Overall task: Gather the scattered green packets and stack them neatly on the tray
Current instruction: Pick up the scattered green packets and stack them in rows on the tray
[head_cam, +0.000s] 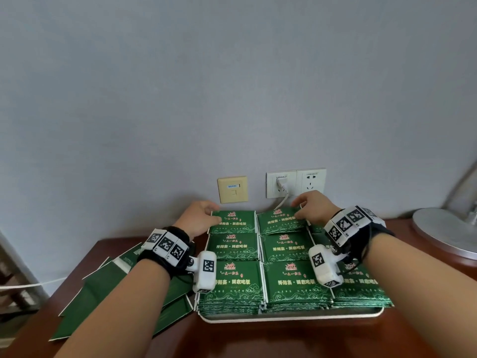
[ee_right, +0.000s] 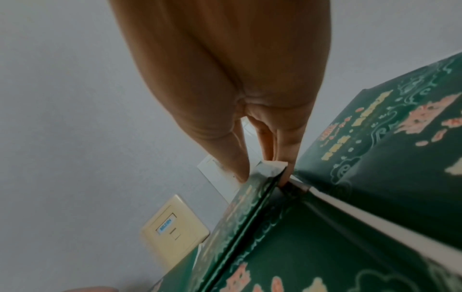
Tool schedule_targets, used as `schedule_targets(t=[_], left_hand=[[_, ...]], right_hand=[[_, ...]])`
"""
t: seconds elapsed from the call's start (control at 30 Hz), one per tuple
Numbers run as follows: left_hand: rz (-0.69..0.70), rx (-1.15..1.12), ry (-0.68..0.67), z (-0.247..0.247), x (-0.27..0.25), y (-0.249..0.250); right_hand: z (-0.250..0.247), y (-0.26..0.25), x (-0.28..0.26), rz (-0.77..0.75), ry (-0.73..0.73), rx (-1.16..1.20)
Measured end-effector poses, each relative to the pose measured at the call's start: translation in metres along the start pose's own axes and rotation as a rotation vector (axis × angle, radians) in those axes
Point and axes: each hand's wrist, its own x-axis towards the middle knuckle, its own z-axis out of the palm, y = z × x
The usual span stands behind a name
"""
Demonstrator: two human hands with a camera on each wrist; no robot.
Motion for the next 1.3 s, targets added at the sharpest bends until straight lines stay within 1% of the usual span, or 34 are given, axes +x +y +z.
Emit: schedule_targets(t=[0.17,0.23,0.37,0.5,0.73,0.8,0.9,1.0,1.17,1.3], left_hand=[[0.008,0.012,-0.022,-0.012,-0.023,0.001],[0.008,0.0,-0.018,-0.021,-0.036,0.001],[0.027,0.053,0.036,-0.04,-0.064,-0.002],[0.027,0.079,0.063,-0.061,-0.094,-0.014],[-0.043,0.124,0.078,-0.094,-0.147,-0.061],[-0.076,0.145,0.093,-0.101,-0.159,-0.078],[-0.137,0.186,0.072,-0.112,-0.174,-0.106],[-0.199,0.25,0.061,-0.121,-0.185,-0.134],[-0.275,0.285,0.104,-0.134,-0.189,-0.17],[-0.275,0.305,0.101,-0.138,-0.186,-0.181]], right_hand=[[-0.003,-0.012,-0.018,-0.007,-0.015,-0.002],[-0.002,-0.019,-0.028,-0.021,0.003,-0.014],[0.004,-0.042,-0.055,-0.07,0.012,-0.009],[0.021,-0.075,-0.085,-0.117,0.013,0.005],[0.077,-0.129,-0.134,-0.239,-0.119,-0.012],[0.095,-0.143,-0.145,-0.273,-0.142,-0.055],[0.123,-0.162,-0.155,-0.332,-0.197,-0.09],[0.15,-0.178,-0.158,-0.337,-0.255,-0.087],[0.196,-0.194,-0.148,-0.348,-0.322,-0.146],[0.232,-0.201,-0.134,-0.343,-0.382,-0.221]])
